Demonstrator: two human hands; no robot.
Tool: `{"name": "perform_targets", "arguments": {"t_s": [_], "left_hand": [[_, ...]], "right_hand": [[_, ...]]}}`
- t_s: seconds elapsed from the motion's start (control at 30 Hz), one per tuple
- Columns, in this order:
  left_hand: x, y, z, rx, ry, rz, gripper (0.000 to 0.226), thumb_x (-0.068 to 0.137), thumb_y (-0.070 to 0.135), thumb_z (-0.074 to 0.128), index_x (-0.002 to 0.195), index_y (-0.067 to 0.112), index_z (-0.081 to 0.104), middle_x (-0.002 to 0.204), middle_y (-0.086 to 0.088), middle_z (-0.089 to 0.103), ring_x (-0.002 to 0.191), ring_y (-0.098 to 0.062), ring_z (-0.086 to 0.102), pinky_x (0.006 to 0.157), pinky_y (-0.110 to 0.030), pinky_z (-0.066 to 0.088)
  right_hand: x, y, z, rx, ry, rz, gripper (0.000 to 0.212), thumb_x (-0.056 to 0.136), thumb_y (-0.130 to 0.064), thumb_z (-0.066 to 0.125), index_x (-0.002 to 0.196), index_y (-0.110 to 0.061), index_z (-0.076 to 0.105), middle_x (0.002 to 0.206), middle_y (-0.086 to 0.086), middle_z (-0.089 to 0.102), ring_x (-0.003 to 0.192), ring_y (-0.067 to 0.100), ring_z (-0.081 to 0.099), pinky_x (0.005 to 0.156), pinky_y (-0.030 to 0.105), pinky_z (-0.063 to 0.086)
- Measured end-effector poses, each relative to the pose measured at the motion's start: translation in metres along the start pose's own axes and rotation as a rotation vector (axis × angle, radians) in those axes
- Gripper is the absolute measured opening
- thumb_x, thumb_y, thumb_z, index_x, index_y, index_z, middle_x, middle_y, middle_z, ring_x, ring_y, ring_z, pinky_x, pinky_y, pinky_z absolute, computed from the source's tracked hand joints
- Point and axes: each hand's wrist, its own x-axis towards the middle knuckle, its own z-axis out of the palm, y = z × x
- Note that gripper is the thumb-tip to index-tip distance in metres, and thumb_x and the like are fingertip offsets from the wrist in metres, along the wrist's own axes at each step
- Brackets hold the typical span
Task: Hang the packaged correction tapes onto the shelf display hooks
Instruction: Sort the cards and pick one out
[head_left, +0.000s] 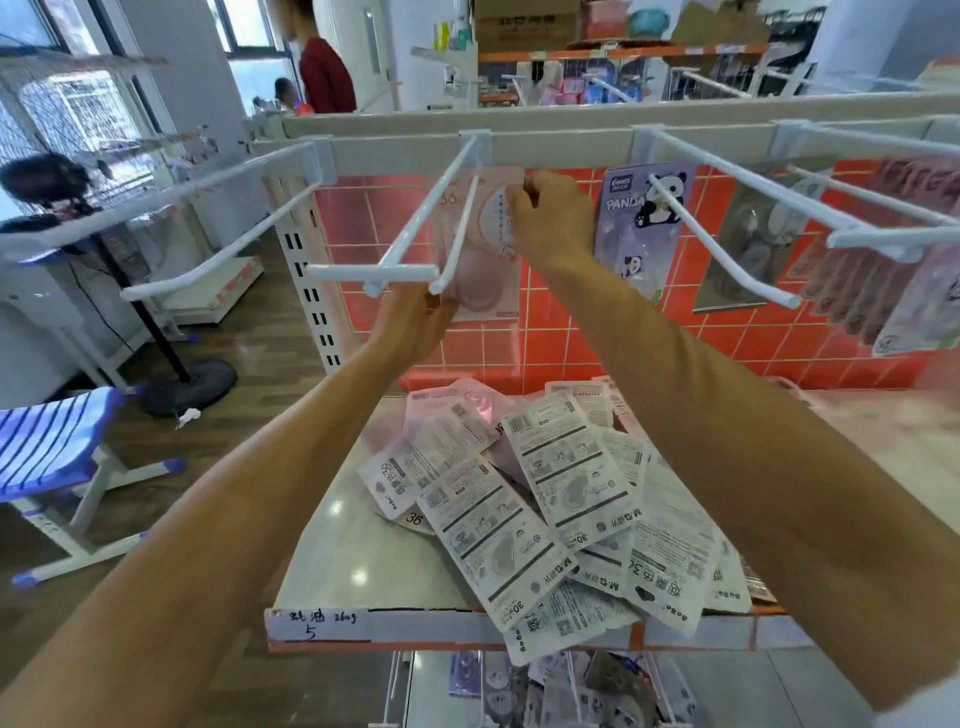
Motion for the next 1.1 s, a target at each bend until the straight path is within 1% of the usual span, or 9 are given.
{"name": "perform_targets", "arguments": {"t_s": [0.1, 0.2, 0.27, 0.4, 0.5, 0.63, 0.77, 0.87, 1.1], "left_hand": [[-0.001, 0.001, 0.006, 0.079, -0.009, -0.100, 0.027, 0.097, 0.017, 0.046, 0.094, -0.003, 0.064, 0.084, -0.016, 0.070, 0.077, -0.030, 0.066, 0.063, -0.029, 0.048], [-0.009, -0.007, 0.018, 0.181, -0.116, -0.207, 0.033, 0.098, 0.025, 0.044, 0.103, 0.001, 0.067, 0.098, -0.015, 0.070, 0.091, -0.032, 0.066, 0.081, -0.041, 0.053], [-0.023, -0.011, 0.027, 0.243, -0.215, -0.248, 0.031, 0.097, 0.026, 0.047, 0.106, 0.003, 0.066, 0.097, -0.012, 0.067, 0.090, -0.030, 0.063, 0.075, -0.038, 0.053], [-0.062, -0.001, 0.048, 0.350, -0.278, -0.094, 0.034, 0.096, 0.031, 0.053, 0.125, 0.014, 0.057, 0.113, -0.003, 0.067, 0.096, -0.021, 0.064, 0.082, -0.033, 0.053], [-0.091, 0.017, 0.061, 0.376, -0.296, -0.005, 0.042, 0.094, 0.035, 0.057, 0.132, 0.018, 0.052, 0.127, -0.003, 0.062, 0.109, -0.020, 0.062, 0.092, -0.035, 0.050], [-0.125, 0.040, 0.077, 0.412, -0.344, -0.054, 0.043, 0.095, 0.039, 0.053, 0.131, 0.018, 0.052, 0.124, -0.005, 0.063, 0.110, -0.025, 0.060, 0.088, -0.037, 0.049], [-0.150, 0.056, 0.087, 0.479, -0.307, 0.020, 0.032, 0.094, 0.020, 0.050, 0.125, 0.016, 0.054, 0.119, -0.005, 0.060, 0.108, -0.025, 0.056, 0.080, -0.038, 0.051], [-0.158, 0.055, 0.092, 0.507, -0.300, 0.095, 0.047, 0.087, 0.004, 0.051, 0.130, 0.022, 0.053, 0.123, 0.000, 0.057, 0.105, -0.024, 0.059, 0.074, -0.036, 0.052], [-0.166, 0.059, 0.100, 0.407, -0.258, 0.075, 0.051, 0.087, -0.002, 0.047, 0.133, 0.019, 0.053, 0.132, 0.002, 0.053, 0.102, -0.022, 0.062, 0.075, -0.031, 0.049]], "right_hand": [[-0.003, 0.005, 0.001, 0.007, -0.001, -0.020, 0.025, 0.096, -0.023, 0.048, 0.103, -0.008, 0.067, 0.102, 0.007, 0.069, 0.094, 0.024, 0.063, 0.076, 0.031, 0.048], [-0.024, 0.020, 0.000, 0.004, -0.063, 0.007, 0.031, 0.098, -0.027, 0.047, 0.119, -0.006, 0.058, 0.109, 0.006, 0.064, 0.099, 0.021, 0.059, 0.070, 0.020, 0.035], [-0.045, 0.035, -0.004, -0.051, -0.138, 0.015, 0.037, 0.098, -0.028, 0.048, 0.126, -0.004, 0.051, 0.113, 0.011, 0.063, 0.099, 0.024, 0.058, 0.072, 0.024, 0.037], [-0.085, 0.070, -0.009, -0.316, -0.281, -0.075, 0.027, 0.091, -0.007, 0.049, 0.116, 0.001, 0.056, 0.102, 0.017, 0.066, 0.091, 0.031, 0.063, 0.065, 0.027, 0.037], [-0.114, 0.090, -0.016, -0.409, -0.367, -0.105, 0.022, 0.090, -0.008, 0.051, 0.108, -0.004, 0.064, 0.102, 0.014, 0.069, 0.093, 0.032, 0.065, 0.076, 0.037, 0.051], [-0.147, 0.109, -0.030, -0.456, -0.397, -0.029, 0.030, 0.090, -0.008, 0.052, 0.118, -0.009, 0.062, 0.116, 0.011, 0.066, 0.108, 0.028, 0.059, 0.086, 0.033, 0.046], [-0.166, 0.126, -0.042, -0.467, -0.403, 0.027, 0.039, 0.088, -0.001, 0.051, 0.122, -0.016, 0.061, 0.119, 0.009, 0.064, 0.110, 0.027, 0.056, 0.086, 0.034, 0.046], [-0.175, 0.136, -0.054, -0.463, -0.485, -0.067, 0.040, 0.086, -0.001, 0.057, 0.120, -0.021, 0.065, 0.128, 0.002, 0.059, 0.116, 0.022, 0.053, 0.092, 0.031, 0.042], [-0.185, 0.156, -0.080, -0.357, -0.725, -0.131, 0.066, 0.070, -0.007, 0.079, 0.127, -0.031, 0.059, 0.152, 0.002, 0.033, 0.137, 0.022, 0.034, 0.106, 0.035, 0.034]]}}
